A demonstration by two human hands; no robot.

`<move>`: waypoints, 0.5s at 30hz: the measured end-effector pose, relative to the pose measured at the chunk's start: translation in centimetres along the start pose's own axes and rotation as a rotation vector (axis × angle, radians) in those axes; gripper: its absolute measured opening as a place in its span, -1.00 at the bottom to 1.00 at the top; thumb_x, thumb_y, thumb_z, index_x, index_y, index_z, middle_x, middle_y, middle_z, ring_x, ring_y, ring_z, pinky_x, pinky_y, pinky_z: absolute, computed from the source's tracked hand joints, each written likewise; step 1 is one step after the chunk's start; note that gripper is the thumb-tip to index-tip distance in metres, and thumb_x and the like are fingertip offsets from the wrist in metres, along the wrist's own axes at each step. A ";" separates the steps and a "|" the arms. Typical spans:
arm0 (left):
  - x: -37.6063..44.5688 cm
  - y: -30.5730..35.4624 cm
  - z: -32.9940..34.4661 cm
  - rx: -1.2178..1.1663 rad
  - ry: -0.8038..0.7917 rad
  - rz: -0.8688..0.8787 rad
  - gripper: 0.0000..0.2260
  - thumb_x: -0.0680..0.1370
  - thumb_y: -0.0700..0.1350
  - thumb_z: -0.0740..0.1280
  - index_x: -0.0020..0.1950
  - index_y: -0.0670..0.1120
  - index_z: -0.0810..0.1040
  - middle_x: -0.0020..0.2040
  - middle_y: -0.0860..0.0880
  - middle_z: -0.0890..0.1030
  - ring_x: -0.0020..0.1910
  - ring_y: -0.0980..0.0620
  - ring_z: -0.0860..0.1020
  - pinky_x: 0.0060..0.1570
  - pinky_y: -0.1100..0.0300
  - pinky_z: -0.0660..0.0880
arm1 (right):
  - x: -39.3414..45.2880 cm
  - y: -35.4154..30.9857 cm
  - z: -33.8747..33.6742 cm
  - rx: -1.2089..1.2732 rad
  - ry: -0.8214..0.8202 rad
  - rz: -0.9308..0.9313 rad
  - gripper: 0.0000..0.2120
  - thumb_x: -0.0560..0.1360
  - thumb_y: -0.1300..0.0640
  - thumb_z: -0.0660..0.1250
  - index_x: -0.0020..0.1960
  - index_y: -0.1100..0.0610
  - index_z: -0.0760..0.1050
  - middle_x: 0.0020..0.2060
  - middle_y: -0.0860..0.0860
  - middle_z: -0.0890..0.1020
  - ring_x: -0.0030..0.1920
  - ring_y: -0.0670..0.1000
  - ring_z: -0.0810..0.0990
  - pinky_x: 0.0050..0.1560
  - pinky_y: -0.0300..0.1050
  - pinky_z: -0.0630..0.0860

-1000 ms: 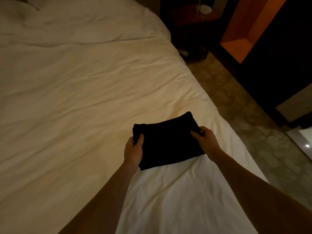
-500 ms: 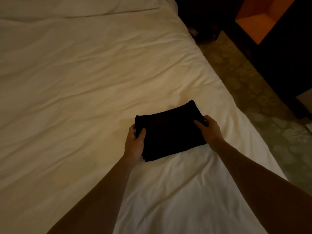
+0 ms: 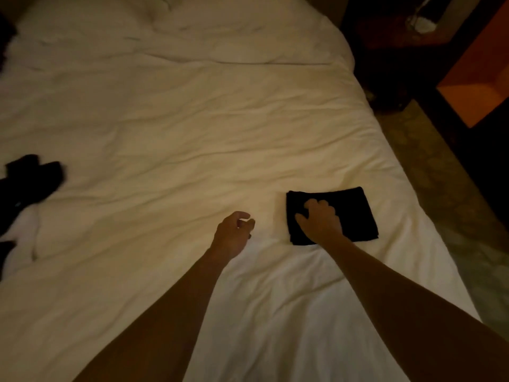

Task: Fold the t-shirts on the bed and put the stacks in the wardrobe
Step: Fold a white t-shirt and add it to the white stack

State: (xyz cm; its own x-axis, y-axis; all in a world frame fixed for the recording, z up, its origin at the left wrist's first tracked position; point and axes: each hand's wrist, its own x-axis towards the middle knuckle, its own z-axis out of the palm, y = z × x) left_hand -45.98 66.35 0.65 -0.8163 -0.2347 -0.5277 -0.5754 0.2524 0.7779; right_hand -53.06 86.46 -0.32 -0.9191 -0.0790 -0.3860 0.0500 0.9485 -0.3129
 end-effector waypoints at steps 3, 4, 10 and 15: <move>-2.6 -0.8 -5.9 -0.022 0.066 0.050 -0.80 0.62 -0.09 0.30 0.21 -0.10 0.56 -0.02 -0.09 0.67 -0.18 0.01 0.63 -0.20 0.21 0.49 | -2.6 -7.5 0.7 0.094 -0.041 -0.127 -0.61 0.61 -0.07 0.24 0.32 0.16 0.40 0.24 0.15 0.48 0.24 0.19 0.47 0.22 0.08 0.47; -3.3 -1.1 -8.1 -0.028 0.089 0.066 -0.81 0.62 -0.08 0.30 0.19 -0.10 0.57 -0.04 -0.08 0.68 -0.19 0.02 0.63 -0.20 0.22 0.48 | -3.5 -10.1 1.2 0.116 -0.043 -0.159 -0.61 0.60 -0.06 0.24 0.31 0.16 0.41 0.24 0.15 0.49 0.25 0.18 0.48 0.23 0.04 0.46; -7.3 -6.6 -23.2 -0.094 0.213 0.117 -0.85 0.62 -0.09 0.30 0.12 -0.09 0.59 -0.06 -0.08 0.68 -0.21 0.03 0.62 -0.27 0.26 0.45 | -10.8 -26.7 6.9 0.209 -0.089 -0.296 -0.65 0.59 -0.05 0.29 0.25 0.16 0.47 0.15 0.11 0.59 0.18 0.12 0.53 0.14 -0.05 0.45; -10.4 -15.7 -35.8 -0.107 0.298 0.049 -0.85 0.62 -0.10 0.30 0.12 -0.11 0.57 -0.04 -0.09 0.67 -0.17 0.00 0.61 -0.30 0.28 0.45 | -17.0 -40.0 14.1 0.220 -0.164 -0.348 -0.68 0.58 -0.05 0.30 0.22 0.13 0.51 0.12 0.10 0.62 0.14 0.11 0.57 0.12 -0.05 0.48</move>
State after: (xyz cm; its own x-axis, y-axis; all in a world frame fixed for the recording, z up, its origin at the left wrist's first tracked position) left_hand -26.64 31.22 6.14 -0.7832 -0.4937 -0.3781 -0.5148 0.1737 0.8395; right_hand -33.94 45.58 6.50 -0.8225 -0.4465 -0.3524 -0.1529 0.7703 -0.6191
